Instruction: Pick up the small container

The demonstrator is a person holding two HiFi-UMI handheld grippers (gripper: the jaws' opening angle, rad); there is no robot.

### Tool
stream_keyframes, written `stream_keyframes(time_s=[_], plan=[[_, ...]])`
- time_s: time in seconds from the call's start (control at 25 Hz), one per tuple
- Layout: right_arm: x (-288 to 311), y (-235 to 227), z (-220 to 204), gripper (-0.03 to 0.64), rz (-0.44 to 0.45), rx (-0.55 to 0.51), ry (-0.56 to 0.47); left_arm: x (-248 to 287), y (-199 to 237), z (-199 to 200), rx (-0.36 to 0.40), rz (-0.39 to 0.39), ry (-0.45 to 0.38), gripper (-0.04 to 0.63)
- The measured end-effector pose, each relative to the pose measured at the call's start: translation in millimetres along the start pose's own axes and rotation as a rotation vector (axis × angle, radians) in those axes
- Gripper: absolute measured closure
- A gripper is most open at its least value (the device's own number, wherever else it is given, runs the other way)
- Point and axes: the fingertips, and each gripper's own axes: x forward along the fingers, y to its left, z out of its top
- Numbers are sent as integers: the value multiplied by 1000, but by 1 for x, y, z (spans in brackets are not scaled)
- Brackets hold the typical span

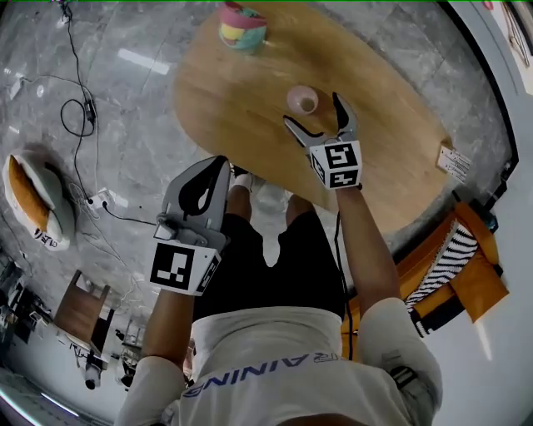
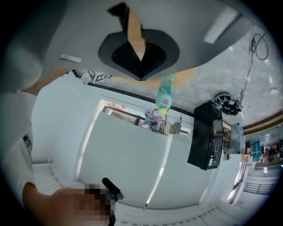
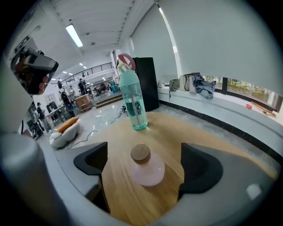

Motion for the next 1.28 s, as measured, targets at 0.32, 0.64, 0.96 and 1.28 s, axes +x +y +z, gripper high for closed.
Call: stream_keyframes(time_s=[0.32,0.64,0.96,1.28], plan=[[55,-14,-37,98,-49,10,1,12,30,-35,-5,23,59,592],[82,-13,-38,160,-100,-21,-2,15,43,-58,-33,32,104,592],[92,-9,-35,181,-119,-89,17,18,40,-62,-40,22,109,592],[91,-7,-35,183,-103,-63,42,20,33,-66,-37,6,115,592]])
